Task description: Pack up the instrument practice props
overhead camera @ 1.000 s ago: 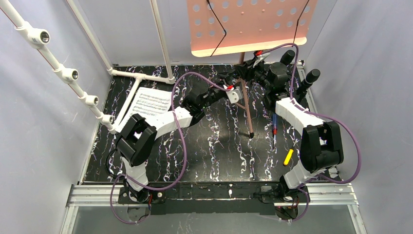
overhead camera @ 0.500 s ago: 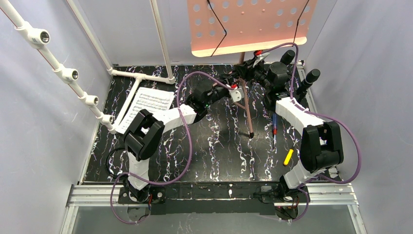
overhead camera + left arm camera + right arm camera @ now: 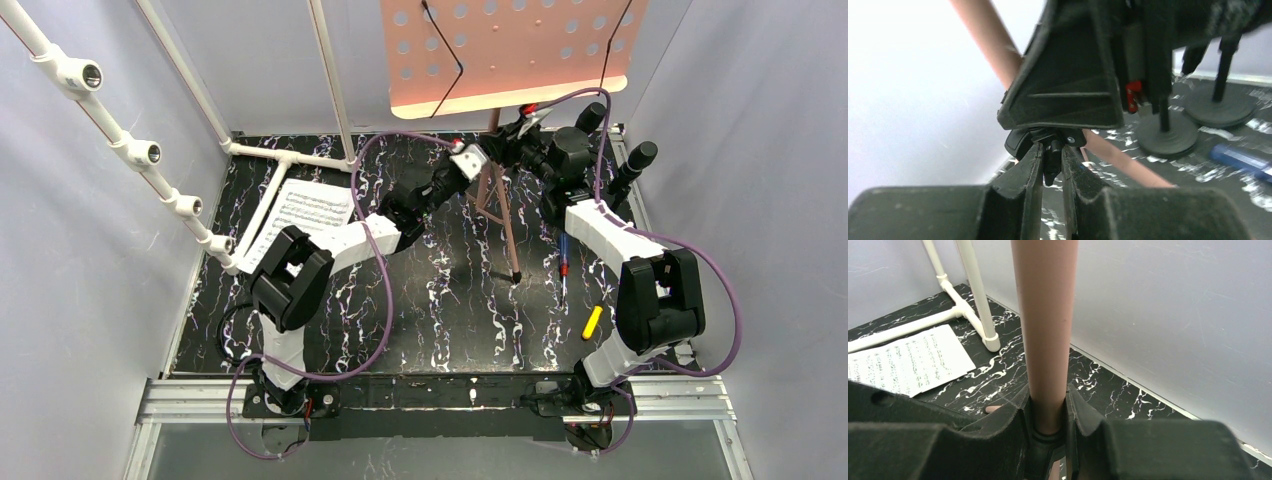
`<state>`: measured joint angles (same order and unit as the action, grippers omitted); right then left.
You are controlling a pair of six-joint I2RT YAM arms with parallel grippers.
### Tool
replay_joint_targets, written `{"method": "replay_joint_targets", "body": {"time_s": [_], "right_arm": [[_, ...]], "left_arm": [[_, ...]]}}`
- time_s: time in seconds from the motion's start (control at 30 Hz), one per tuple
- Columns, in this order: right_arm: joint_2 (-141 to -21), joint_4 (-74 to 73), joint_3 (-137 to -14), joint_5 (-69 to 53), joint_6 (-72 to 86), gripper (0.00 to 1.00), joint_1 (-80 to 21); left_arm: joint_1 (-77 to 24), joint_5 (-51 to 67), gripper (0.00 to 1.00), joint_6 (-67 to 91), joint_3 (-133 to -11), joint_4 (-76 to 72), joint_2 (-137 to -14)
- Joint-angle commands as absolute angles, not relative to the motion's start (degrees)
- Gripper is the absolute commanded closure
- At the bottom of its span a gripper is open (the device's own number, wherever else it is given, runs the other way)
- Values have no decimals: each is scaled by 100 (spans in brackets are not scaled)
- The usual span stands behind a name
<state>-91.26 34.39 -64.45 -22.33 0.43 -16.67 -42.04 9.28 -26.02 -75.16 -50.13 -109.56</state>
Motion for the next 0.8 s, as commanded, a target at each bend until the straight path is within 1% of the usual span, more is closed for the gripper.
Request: {"method": "replay_joint_targets", "body": {"time_s": [0.0,0.1,0.33,0.47,0.57,0.63,0.77], "right_arm": [[-9369,2654,-6372,-2506,125,99,-1756],[-9361,2695,-6345,-2505,173,99,-1756],[-9327,2753,-6284,-2484,224,99,-1763],[-9325,2775,-6292,-2487,237,99,-1761],[-9325,2784,-6291,-2492,252,99,-1767],[-9318,2786,-6287,-2498,246,99,-1765],[-9316,2802,-6304,-2501,286,99,-1765]], "left_arm": [[-4172,282,100,383,-7386,-5120,-10316],[-4163,-175,100,1887,-7408,-4902,-10275],[-4142,-377,100,5209,-7576,-3954,-10299],[-4093,-378,96,6676,-7518,-3770,-10255],[-4054,-365,87,7337,-7441,-3727,-10171],[-4030,-321,82,7344,-7391,-3720,-10064],[-3935,-273,77,7242,-7126,-3701,-9761]]}}
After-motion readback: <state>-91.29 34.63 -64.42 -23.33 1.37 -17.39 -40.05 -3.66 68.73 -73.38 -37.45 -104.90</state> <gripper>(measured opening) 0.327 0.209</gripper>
